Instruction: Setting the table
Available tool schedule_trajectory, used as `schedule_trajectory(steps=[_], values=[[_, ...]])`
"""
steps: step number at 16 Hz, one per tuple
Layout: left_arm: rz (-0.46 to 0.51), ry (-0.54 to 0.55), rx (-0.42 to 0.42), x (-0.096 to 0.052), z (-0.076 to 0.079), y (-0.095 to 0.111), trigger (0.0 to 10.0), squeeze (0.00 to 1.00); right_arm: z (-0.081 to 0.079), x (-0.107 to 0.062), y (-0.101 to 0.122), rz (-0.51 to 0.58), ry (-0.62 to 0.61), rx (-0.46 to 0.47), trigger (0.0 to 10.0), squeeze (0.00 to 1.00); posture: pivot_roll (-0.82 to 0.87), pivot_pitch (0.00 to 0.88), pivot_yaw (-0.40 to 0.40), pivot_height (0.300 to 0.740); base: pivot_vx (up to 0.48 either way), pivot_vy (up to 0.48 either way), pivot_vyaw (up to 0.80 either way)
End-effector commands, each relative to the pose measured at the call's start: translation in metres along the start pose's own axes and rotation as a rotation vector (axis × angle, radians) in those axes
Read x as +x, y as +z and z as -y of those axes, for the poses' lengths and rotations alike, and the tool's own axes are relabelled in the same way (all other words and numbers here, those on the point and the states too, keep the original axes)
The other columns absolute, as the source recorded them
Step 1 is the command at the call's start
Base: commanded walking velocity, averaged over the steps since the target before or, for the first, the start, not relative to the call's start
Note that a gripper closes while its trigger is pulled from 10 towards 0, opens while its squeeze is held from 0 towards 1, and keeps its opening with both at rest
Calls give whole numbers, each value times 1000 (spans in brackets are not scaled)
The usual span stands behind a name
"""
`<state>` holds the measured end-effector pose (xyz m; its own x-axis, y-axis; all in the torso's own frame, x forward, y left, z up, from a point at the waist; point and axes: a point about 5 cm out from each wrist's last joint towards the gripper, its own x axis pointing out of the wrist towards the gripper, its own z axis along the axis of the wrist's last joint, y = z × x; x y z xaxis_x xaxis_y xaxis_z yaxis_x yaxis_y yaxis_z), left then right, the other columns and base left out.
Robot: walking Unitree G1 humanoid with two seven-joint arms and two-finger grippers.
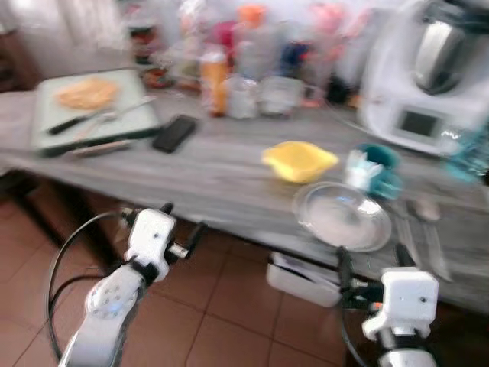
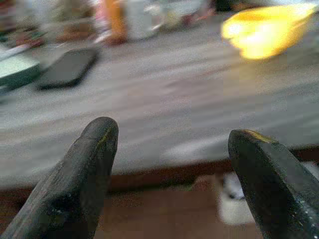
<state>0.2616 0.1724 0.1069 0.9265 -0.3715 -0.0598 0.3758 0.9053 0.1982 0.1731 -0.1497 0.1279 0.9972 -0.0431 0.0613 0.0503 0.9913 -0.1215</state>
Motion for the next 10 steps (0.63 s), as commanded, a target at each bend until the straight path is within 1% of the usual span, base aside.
schedule_trajectory(steps=[1, 8, 9, 10], values=[[11, -18, 2, 2, 3, 3, 10000, 0, 5, -2, 0, -3, -12, -19, 10000, 0, 131, 81, -28, 740, 0, 480, 0], [7, -15, 4, 4, 4, 1, 10000, 0, 6, 0, 0, -5, -5, -23, 10000, 0, 131, 78, -35, 740, 0, 471, 0], [7, -5, -2, 4, 4, 0, 10000, 0, 6, 0, -1, -6, -5, -24, 10000, 0, 131, 78, -35, 740, 0, 274, 0], [5, -5, 11, 3, 4, -2, 10000, 0, 7, 1, -3, -11, -3, -28, 10000, 0, 132, 77, -38, 740, 0, 0, 0]])
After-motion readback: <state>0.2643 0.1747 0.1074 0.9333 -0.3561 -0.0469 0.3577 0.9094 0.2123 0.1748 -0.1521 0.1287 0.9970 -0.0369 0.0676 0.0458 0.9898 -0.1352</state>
